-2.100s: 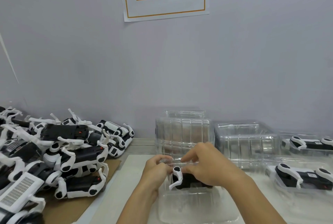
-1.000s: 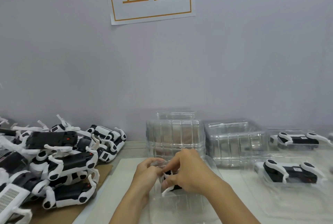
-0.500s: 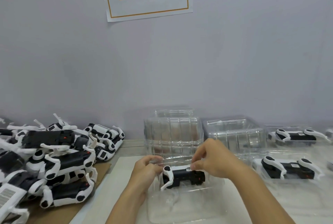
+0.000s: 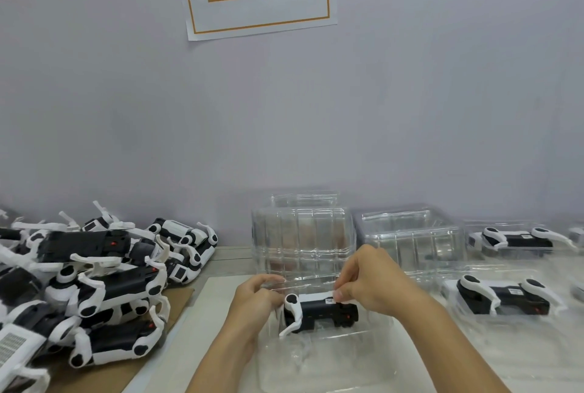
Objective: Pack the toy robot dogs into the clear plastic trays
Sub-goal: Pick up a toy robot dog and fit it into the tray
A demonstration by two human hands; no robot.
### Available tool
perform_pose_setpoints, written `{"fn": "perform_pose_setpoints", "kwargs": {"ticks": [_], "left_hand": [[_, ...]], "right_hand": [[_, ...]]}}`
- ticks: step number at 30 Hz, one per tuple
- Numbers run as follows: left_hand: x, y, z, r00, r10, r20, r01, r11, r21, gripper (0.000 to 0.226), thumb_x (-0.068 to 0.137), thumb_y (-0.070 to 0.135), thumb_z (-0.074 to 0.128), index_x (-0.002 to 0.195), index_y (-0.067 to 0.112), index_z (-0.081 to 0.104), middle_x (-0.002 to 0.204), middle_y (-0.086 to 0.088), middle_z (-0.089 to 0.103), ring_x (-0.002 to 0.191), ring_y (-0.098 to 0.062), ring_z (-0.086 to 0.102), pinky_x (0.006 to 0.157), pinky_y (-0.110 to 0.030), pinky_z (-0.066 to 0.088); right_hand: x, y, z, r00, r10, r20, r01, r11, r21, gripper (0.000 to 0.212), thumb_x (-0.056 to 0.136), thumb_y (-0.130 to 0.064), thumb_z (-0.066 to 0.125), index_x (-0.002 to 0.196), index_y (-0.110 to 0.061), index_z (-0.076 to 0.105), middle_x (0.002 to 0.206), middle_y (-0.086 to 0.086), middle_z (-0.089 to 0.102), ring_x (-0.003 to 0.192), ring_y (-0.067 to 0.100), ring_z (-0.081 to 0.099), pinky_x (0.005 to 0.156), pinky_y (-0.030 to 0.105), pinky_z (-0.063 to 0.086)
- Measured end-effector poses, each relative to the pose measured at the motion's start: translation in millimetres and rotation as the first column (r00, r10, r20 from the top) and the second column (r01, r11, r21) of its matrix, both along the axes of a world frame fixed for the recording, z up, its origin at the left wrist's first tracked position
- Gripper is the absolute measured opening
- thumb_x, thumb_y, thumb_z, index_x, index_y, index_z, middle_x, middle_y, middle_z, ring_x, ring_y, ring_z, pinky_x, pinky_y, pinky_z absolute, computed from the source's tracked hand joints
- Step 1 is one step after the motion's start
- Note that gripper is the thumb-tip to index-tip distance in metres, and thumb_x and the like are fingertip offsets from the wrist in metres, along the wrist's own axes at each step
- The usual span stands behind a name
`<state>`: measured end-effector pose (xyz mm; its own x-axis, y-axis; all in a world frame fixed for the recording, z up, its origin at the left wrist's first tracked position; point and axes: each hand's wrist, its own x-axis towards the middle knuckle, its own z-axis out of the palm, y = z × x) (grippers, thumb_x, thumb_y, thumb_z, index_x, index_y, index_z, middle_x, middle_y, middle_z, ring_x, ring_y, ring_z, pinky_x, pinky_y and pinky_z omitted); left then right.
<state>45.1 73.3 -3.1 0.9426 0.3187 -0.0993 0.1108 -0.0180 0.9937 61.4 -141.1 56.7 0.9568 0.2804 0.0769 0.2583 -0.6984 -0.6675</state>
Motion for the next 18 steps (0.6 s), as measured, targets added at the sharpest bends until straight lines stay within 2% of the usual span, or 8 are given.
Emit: {"fn": "perform_pose_setpoints", "kwargs": {"ticks": [2, 3, 6, 8, 11, 13, 15, 18], "left_hand": [[-1, -1, 0, 1.000, 0.005, 0.005, -0.005, 1.000, -0.003, 0.037, 0.076, -0.014, 0.058, 0.096, 0.011, 0.074, 0.096, -0.011, 0.077, 0.097, -0.028, 0.071, 0.096, -0.043, 0.054], [-1, 0, 0, 1.000, 0.008, 0.012, -0.007, 1.000, -0.009, 0.036, 0.075, -0.014, 0.058, 0.096, 0.011, 0.075, 0.096, -0.010, 0.077, 0.096, -0.027, 0.071, 0.093, -0.042, 0.055], [-1, -2, 0, 0.999, 0.018, 0.045, -0.016, 0.999, -0.044, 0.032, 0.073, -0.010, 0.060, 0.087, 0.012, 0.078, 0.093, -0.008, 0.078, 0.091, -0.024, 0.072, 0.081, -0.034, 0.054], [-2, -4, 2, 0.998, 0.023, 0.067, -0.017, 0.996, -0.083, 0.027, 0.062, 0.001, 0.062, 0.079, 0.012, 0.079, 0.092, -0.009, 0.077, 0.092, -0.026, 0.070, 0.088, -0.039, 0.054], [-1, -5, 4, 0.994, 0.038, 0.099, -0.024, 0.991, -0.131, 0.019, 0.074, 0.004, 0.062, 0.076, 0.011, 0.080, 0.098, -0.014, 0.076, 0.102, -0.032, 0.067, 0.100, -0.049, 0.048], [0, -4, 2, 0.995, 0.031, 0.097, -0.014, 0.986, -0.169, 0.021, 0.085, 0.005, 0.058, 0.080, 0.007, 0.078, 0.105, -0.020, 0.073, 0.105, -0.036, 0.066, 0.101, -0.052, 0.047], [-1, -4, 3, 0.997, -0.003, 0.083, 0.021, 0.976, -0.215, 0.020, 0.083, 0.011, 0.060, 0.090, 0.000, 0.075, 0.105, -0.022, 0.072, 0.099, -0.039, 0.067, 0.090, -0.054, 0.050], [-2, -5, 4, 0.997, -0.019, 0.071, 0.038, 0.961, -0.274, 0.022, 0.080, 0.012, 0.063, 0.093, -0.003, 0.073, 0.092, -0.022, 0.068, 0.083, -0.035, 0.064, 0.070, -0.044, 0.049]], "right_hand": [[-1, 2, -1, 1.000, 0.001, 0.018, -0.002, 1.000, 0.002, 0.014, 0.078, -0.020, 0.084, 0.068, -0.025, 0.076, 0.077, -0.011, 0.070, 0.079, 0.001, 0.063, 0.068, 0.016, 0.049], [-2, 3, -1, 0.999, 0.009, 0.031, -0.009, 1.000, -0.010, 0.012, 0.080, -0.020, 0.082, 0.071, -0.024, 0.077, 0.076, -0.011, 0.070, 0.078, 0.002, 0.064, 0.071, 0.018, 0.052], [-4, 6, 0, 0.994, 0.064, 0.083, -0.054, 0.992, -0.110, 0.010, 0.087, -0.020, 0.069, 0.085, -0.027, 0.077, 0.082, -0.015, 0.068, 0.085, 0.000, 0.056, 0.101, 0.041, 0.046], [-5, 8, 1, 0.987, 0.100, 0.122, -0.083, 0.987, -0.137, 0.011, 0.090, -0.027, 0.067, 0.097, -0.031, 0.075, 0.090, -0.017, 0.065, 0.088, -0.001, 0.054, 0.106, 0.045, 0.041], [-8, 18, 2, 0.973, 0.162, 0.166, -0.145, 0.983, -0.109, 0.022, 0.088, -0.045, 0.068, 0.109, -0.037, 0.071, 0.105, -0.017, 0.063, 0.102, 0.004, 0.054, 0.106, 0.040, 0.040], [-12, 32, -2, 0.955, 0.236, 0.179, -0.225, 0.971, -0.082, 0.029, 0.086, -0.050, 0.068, 0.114, -0.040, 0.069, 0.106, -0.018, 0.060, 0.101, 0.001, 0.052, 0.095, 0.027, 0.043], [-17, 46, -8, 0.934, 0.306, 0.182, -0.296, 0.952, -0.083, 0.030, 0.087, -0.046, 0.069, 0.116, -0.039, 0.070, 0.102, -0.019, 0.057, 0.097, 0.002, 0.053, 0.082, 0.019, 0.041], [-19, 55, -13, 0.924, 0.321, 0.206, -0.306, 0.946, -0.103, 0.027, 0.088, -0.038, 0.072, 0.115, -0.033, 0.072, 0.092, -0.021, 0.050, 0.097, 0.009, 0.056, 0.086, 0.023, 0.043]]}}
